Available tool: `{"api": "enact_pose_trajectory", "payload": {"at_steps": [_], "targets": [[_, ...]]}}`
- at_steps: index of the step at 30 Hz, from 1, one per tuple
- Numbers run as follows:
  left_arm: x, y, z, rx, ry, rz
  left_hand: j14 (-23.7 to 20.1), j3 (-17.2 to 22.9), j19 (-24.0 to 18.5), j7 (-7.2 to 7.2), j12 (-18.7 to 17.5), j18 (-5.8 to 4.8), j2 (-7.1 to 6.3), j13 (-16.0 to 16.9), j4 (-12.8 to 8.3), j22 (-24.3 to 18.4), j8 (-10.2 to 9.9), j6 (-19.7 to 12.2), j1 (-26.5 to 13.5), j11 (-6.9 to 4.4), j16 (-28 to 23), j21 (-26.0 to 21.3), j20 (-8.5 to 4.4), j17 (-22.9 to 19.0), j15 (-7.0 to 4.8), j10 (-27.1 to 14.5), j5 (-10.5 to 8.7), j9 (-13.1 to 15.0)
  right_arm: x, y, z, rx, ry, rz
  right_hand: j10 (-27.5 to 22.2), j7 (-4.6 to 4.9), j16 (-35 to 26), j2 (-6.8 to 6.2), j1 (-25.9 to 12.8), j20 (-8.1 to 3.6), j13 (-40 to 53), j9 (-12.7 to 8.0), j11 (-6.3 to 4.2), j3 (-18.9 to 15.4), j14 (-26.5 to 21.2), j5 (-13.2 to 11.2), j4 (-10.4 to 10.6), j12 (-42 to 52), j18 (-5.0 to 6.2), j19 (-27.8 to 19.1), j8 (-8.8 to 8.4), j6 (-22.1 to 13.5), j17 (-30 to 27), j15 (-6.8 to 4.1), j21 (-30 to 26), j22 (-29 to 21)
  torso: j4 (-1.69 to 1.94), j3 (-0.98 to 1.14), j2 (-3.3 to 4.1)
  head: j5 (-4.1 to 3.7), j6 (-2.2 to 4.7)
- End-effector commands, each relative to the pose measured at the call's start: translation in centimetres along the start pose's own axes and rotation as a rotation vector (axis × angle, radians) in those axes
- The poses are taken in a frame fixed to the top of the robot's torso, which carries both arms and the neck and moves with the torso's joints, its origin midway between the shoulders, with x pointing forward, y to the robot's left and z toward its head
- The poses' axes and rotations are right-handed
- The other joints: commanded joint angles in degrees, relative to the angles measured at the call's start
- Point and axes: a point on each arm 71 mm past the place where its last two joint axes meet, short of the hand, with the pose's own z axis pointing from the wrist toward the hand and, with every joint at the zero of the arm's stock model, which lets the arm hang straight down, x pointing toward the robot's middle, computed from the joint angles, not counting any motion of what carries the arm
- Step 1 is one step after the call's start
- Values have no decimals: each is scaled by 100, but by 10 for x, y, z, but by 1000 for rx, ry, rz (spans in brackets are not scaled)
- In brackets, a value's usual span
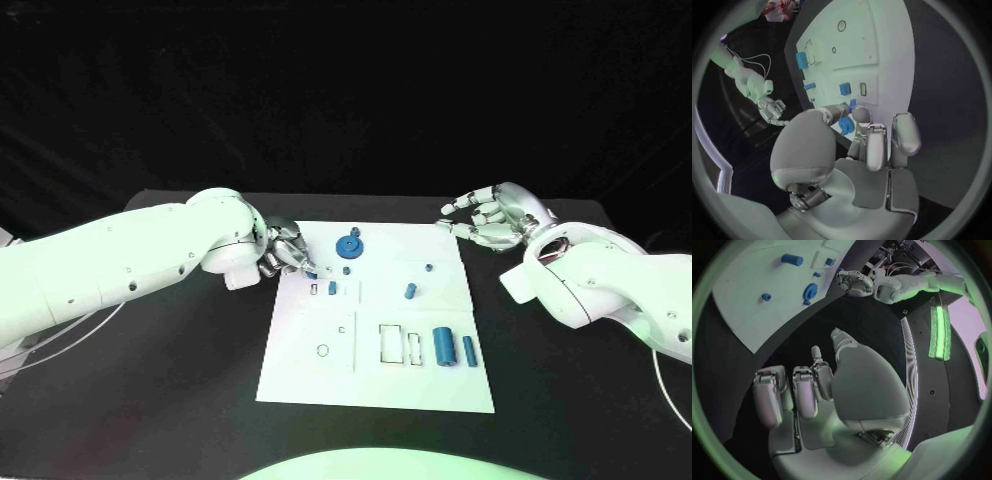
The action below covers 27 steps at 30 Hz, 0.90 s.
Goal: Assemble the parts on the task board
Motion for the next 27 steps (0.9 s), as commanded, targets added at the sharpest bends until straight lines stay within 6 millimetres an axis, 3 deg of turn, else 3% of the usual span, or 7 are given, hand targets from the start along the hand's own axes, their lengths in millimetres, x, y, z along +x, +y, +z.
{"api": "enact_pose_trajectory", "payload": {"at_steps": [1, 27], "targets": [[1, -2, 0, 6, -60, 37, 438, 988, 35, -69, 28, -71, 18, 15, -935, 15, 34, 95, -66, 10, 30, 42, 4, 842, -53, 51, 32, 280, 2, 0, 0, -11, 19, -3, -25, -20, -36, 29, -45, 17, 590, -5, -11, -30, 549, -36, -15, -6, -39, 600, 33, -5, 1299, 18, 25, 1509, -3, -1, 10, 11, 3], [21, -3, 4, -7, -25, 130, 446, 1090, 49, -85, 76, -75, -20, 81, -994, 37, 55, 139, -153, -4, 42, 57, -8, 865, -65, 115, 75, 272, 2, -1, 0, -9, 20, -3, -25, -20, -36, 29, -45, 17, 590, -5, -11, -30, 549, -36, -15, -6, -39, 600, 33, -5, 1299, 18, 25, 1509, -12, 2, 13, 47, -38]]}}
